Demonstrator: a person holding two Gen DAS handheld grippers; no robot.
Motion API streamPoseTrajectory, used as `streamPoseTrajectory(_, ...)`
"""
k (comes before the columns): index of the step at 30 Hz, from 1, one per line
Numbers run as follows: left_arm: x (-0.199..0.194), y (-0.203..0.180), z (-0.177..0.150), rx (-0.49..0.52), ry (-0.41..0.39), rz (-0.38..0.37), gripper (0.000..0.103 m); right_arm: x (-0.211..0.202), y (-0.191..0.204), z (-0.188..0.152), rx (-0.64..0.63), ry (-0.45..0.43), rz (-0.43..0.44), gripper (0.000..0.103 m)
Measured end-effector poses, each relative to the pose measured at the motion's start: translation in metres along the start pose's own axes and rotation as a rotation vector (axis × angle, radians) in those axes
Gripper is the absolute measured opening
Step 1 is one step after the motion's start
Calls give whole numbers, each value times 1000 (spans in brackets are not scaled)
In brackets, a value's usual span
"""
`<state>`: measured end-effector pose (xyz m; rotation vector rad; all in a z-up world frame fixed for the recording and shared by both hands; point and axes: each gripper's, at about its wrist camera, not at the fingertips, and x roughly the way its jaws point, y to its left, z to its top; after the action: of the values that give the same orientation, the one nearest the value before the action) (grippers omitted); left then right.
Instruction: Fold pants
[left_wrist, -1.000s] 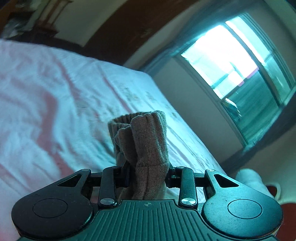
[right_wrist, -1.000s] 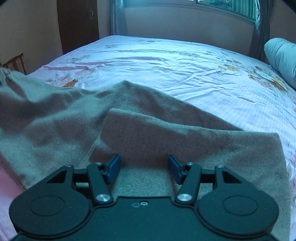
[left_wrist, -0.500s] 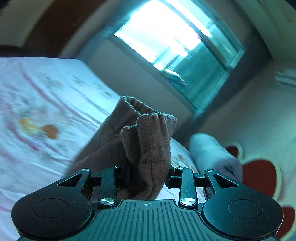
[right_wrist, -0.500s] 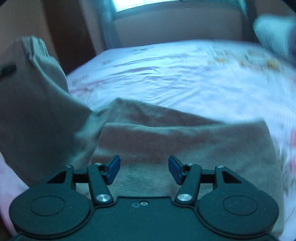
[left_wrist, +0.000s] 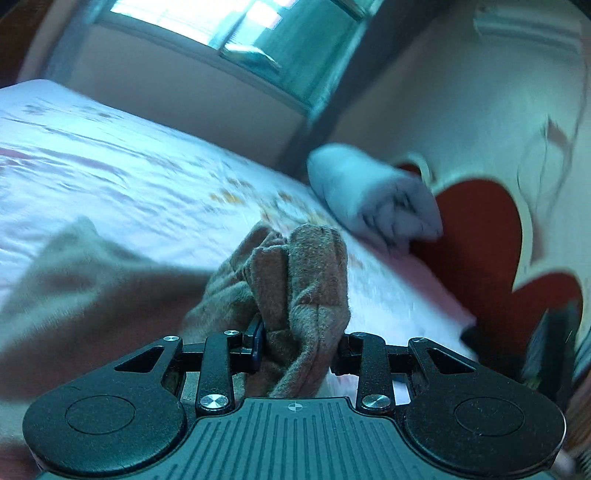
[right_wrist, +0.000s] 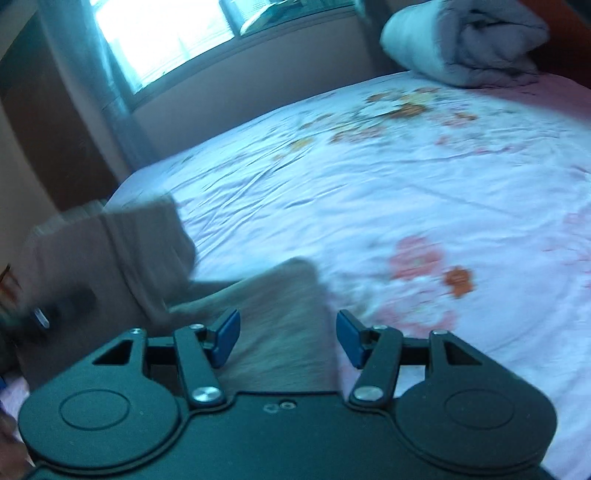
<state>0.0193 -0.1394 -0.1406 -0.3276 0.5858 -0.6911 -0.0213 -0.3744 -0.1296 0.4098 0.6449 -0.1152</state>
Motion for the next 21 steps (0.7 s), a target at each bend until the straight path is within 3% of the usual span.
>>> streamPoseTrajectory(4, 30, -17, -22, 90, 136, 67, 34, -4, -17, 2, 30, -13, -17, 50)
streamPoseTrajectory(7, 39, -42, -36, 285, 213, 119, 42, -5, -26, 6, 77, -14, 10, 52)
streamPoseTrajectory(9, 33, -55, -41, 339, 224, 88, 80, -4, -29, 9, 111, -1, 62, 52)
streamPoseTrajectory(10, 31, -57, -39, 326, 235, 60, 84, -1, -31, 10, 137, 13, 98, 52)
streamPoseTrajectory(15, 5, -82, -37, 448, 205, 23, 84, 21, -43, 9, 338, 151, 245, 53)
streamPoseTrajectory(17, -10, -81, -27, 439, 189, 14, 84, 24, -43, 11, 353, 176, 242, 53)
streamPoseTrajectory(21, -44, -53, -1, 358, 141, 51, 84, 11, -32, 21, 274, 82, 179, 53)
